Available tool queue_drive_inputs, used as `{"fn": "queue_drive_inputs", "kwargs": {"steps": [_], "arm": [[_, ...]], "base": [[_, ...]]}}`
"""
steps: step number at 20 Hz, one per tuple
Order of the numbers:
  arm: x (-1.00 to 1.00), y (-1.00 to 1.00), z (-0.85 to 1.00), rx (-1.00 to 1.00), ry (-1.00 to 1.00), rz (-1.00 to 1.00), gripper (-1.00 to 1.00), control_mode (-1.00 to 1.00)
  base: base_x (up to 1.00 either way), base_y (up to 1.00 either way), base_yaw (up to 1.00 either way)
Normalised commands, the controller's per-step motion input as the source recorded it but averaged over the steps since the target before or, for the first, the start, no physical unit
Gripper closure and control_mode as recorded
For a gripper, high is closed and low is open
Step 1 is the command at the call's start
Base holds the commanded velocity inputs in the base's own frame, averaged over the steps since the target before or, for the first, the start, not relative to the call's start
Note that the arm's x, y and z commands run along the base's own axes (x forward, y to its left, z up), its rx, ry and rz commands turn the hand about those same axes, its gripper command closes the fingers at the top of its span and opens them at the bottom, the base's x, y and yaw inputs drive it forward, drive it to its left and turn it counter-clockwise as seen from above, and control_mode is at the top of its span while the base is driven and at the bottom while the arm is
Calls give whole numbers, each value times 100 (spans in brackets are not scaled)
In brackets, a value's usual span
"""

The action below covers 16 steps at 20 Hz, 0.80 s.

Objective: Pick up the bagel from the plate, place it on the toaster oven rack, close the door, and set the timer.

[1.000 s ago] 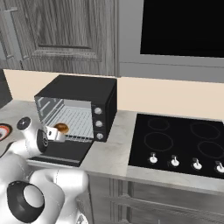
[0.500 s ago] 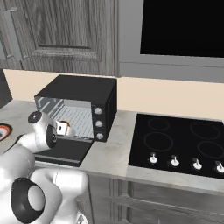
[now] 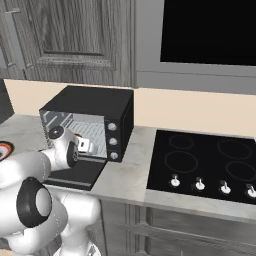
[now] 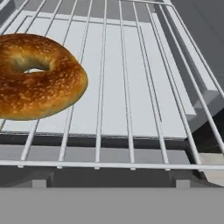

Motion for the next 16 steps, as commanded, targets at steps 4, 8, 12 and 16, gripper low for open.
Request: {"fn": "queue_drive_inputs", "kwargs": {"steps": [4, 8, 12, 16], "arm": [[36, -24, -31, 0, -2, 0, -100, -100], [40, -19, -18, 0, -1, 0, -100, -100], [50, -4, 0, 0, 0, 0, -100, -100], [67, 0, 4, 0, 0, 0, -100, -100]], "base": [[0, 0, 0], [0, 0, 0], [0, 0, 0], [0, 0, 0]]}}
